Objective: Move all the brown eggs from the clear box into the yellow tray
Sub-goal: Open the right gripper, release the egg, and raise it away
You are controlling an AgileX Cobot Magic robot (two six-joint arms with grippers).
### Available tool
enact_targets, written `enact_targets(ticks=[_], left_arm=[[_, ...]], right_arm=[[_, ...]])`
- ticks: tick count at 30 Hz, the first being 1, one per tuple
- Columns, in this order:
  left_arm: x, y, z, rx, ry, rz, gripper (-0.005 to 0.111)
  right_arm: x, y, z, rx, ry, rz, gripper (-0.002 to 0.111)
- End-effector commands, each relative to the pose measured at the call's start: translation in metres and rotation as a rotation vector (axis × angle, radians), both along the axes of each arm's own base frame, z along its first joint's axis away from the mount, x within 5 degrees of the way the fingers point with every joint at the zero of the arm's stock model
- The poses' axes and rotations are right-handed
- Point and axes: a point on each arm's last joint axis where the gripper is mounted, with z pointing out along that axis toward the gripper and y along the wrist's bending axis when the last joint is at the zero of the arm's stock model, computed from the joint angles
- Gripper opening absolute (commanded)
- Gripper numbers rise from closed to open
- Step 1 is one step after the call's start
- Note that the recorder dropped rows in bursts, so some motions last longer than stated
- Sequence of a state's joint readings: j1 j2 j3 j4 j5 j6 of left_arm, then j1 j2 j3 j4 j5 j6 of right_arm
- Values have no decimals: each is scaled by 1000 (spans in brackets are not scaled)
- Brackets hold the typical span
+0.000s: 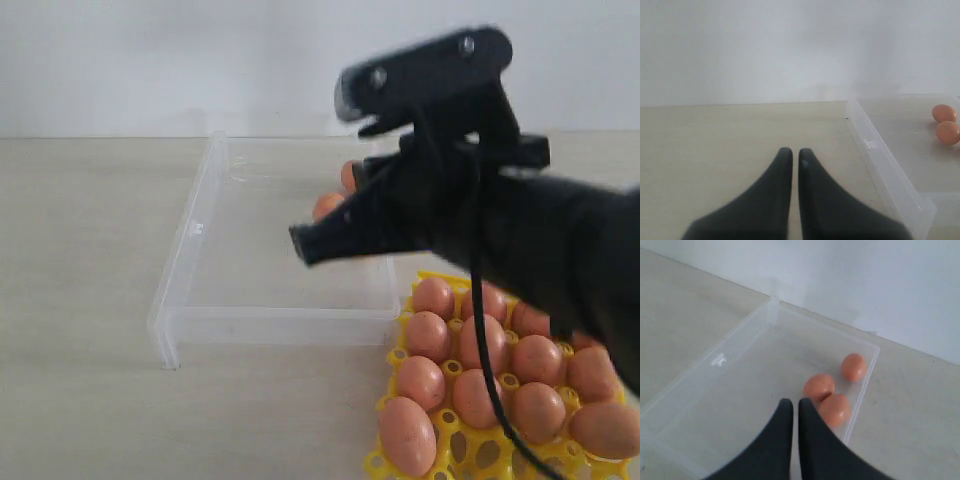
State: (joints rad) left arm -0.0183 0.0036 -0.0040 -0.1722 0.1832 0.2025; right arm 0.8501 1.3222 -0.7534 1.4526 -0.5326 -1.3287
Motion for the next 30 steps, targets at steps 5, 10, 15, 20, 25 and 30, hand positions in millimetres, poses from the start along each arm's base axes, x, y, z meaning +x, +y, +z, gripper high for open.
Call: enact_targets(ticks=[5,10,15,20,25,30], left_arm=[[0,0,-1,2,-2,-5,4],[0,0,-1,2,-2,-5,4],[0,0,-1,2,-2,-5,4],[0,0,-1,2,-2,-5,4],[0,0,-1,2,-2,-5,4],[0,0,-1,2,-2,-5,4]], right_arm=[[53,-3,14,-62,56,163,0],[82,0,-49,-498,112,229,0],[100,-39,-67,-863,147,-192,0],[121,-107,-48,-989,164,-572,0],[139,-205,-22,-743,330,-954,0],[136,-241,-10,-668,317,-999,0]])
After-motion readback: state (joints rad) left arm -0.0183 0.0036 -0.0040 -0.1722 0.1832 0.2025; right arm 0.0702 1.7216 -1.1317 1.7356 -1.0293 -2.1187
